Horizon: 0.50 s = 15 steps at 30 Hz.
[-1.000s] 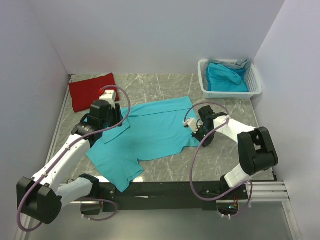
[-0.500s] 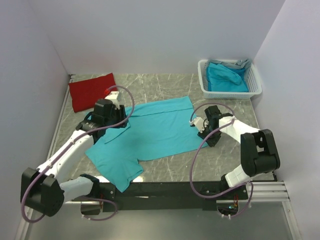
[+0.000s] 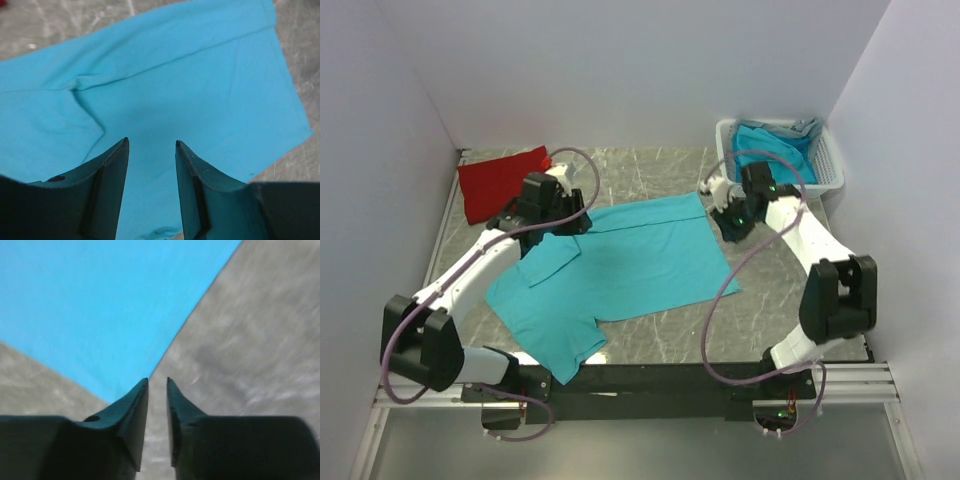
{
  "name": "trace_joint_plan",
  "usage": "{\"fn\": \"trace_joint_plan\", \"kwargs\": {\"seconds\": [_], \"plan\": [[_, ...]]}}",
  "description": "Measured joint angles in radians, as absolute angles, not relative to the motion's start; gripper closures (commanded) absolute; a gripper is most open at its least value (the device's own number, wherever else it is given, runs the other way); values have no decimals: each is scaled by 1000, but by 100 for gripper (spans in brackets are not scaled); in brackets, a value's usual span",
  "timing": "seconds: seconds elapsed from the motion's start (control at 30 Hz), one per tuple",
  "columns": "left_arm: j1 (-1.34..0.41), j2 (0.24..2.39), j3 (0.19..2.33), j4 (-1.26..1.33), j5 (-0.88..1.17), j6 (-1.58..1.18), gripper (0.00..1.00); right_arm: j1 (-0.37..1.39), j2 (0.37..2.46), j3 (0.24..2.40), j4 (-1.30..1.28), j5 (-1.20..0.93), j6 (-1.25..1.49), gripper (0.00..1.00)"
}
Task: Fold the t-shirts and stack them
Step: Fold the tshirt
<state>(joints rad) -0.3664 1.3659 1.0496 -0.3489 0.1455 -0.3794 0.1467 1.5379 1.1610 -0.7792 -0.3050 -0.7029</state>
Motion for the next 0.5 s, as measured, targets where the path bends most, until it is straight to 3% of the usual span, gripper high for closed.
{"fn": "trace_joint_plan", "kwargs": {"seconds": [0.13, 0.27, 0.5], "plan": [[-366, 1262, 1017, -361, 31, -394, 53, 203, 1692, 1371, -747, -321, -669, 87], [-355, 1036, 908, -368, -76, -422, 67, 310, 1856, 1490, -734, -271, -689, 100], [-347, 855, 800, -387, -97, -461, 66, 469, 1992, 1501, -760, -178, -752, 100]]}}
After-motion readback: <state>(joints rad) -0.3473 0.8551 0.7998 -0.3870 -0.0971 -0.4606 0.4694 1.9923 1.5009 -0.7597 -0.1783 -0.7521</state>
